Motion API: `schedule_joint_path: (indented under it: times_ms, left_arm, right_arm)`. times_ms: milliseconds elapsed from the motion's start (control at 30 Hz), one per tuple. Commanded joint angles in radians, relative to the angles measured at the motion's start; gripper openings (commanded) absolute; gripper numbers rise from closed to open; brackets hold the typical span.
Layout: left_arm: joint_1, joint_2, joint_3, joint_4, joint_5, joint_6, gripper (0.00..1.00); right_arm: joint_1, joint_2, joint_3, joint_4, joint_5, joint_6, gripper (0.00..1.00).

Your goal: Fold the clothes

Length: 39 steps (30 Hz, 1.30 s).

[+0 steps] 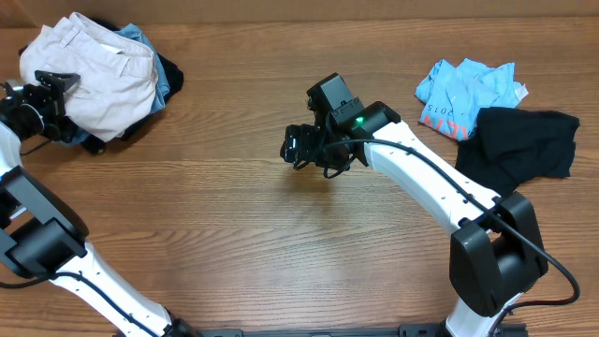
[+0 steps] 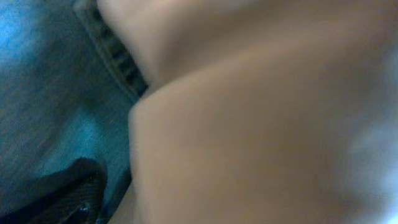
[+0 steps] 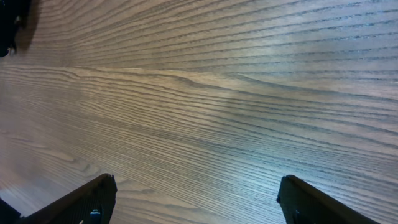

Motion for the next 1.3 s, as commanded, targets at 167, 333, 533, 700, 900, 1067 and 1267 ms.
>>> schedule_joint_path:
  times_ms: [167,333,533,700,900,1067,1267]
  left_arm:
    - [0.013,-0.299,0.002,-0.139,-0.410,0.085,1.00]
    - [-0.003,-0.463,0.002,-0.161,-0.435,0.121,0.09]
    - [-0.142,-0.418,0.002,-0.013,-0.628,0.273,0.04]
    - [-0.238,-0.266,0.002,0.056,-0.738,0.434,0.04]
    - [-0.251,-0.076,0.002,0.155,-0.837,0.442,0.04]
    - [-0.249,0.026,0.002,0.228,-0.933,0.501,0.04]
    - [-0.252,-0.075,0.066,0.163,-0.846,0.483,0.04]
  right_arm:
    - [0.002,0.000,-0.005,0.000,0.007,-0.005,0.88]
    - [0.002,0.000,-0.005,0.000,0.007,-0.004,0.88]
    - [0.002,0.000,-0.005,-0.038,0.007,-0.005,0.88]
    - [0.003,0.000,-0.005,-0.043,0.008,-0.050,0.88]
    - [0.003,0.000,-0.005,-0.060,0.008,-0.053,0.88]
    - [0.003,0.000,-0.005,-0.060,0.008,-0.053,0.88]
    - [0.003,0.000,-0.005,-0.097,0.007,-0.053,0.88]
